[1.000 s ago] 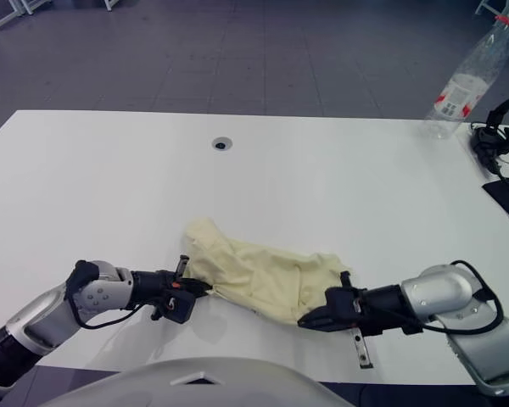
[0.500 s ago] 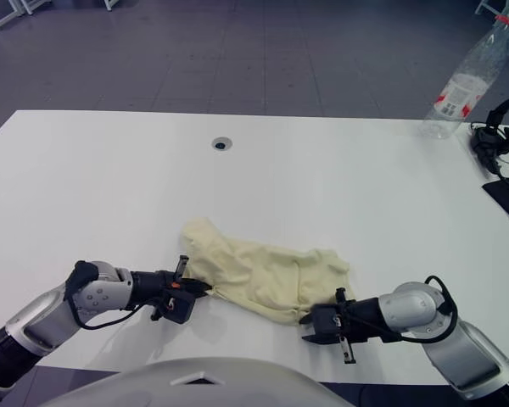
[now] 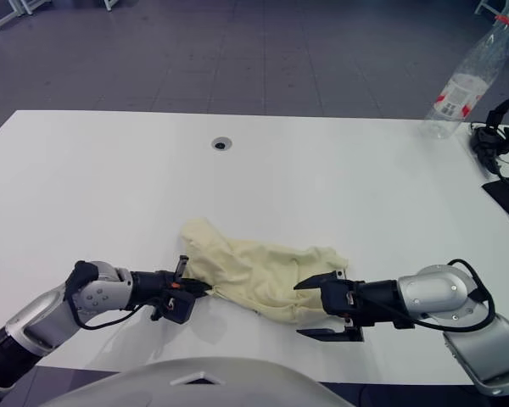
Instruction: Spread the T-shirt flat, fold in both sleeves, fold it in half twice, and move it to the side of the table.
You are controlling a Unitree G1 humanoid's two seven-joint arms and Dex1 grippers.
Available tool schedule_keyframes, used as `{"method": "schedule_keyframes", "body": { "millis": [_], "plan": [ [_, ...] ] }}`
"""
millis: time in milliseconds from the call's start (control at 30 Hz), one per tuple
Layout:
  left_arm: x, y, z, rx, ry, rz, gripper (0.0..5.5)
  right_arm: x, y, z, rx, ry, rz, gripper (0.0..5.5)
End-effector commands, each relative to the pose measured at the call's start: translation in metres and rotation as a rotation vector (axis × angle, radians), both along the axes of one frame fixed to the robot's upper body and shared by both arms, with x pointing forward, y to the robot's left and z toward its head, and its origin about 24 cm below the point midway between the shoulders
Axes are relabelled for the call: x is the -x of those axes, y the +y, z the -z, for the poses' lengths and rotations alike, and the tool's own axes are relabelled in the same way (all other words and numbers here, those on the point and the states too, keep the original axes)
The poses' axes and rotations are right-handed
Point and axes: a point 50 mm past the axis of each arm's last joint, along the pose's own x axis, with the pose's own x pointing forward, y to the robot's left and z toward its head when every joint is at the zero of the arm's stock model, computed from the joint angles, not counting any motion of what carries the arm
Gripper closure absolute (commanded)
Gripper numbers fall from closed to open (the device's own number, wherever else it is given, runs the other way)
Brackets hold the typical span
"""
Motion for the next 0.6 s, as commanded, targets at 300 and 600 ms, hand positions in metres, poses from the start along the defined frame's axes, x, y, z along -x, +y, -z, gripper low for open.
{"method": "schedule_keyframes", "body": {
  "millis": [300, 600],
  "plan": [
    [0.019, 0.031, 0.039, -0.285, 0.170, -0.067, 5.50, -0.001, 0.002, 0.017, -0.002, 0.196, 0.058, 0.11],
    [0.021, 0.030, 0.039, -0.281, 0.173, -0.070, 5.50, 0.003, 0.015, 0.005, -0.061, 0.227, 0.037, 0.11]
  ]
}}
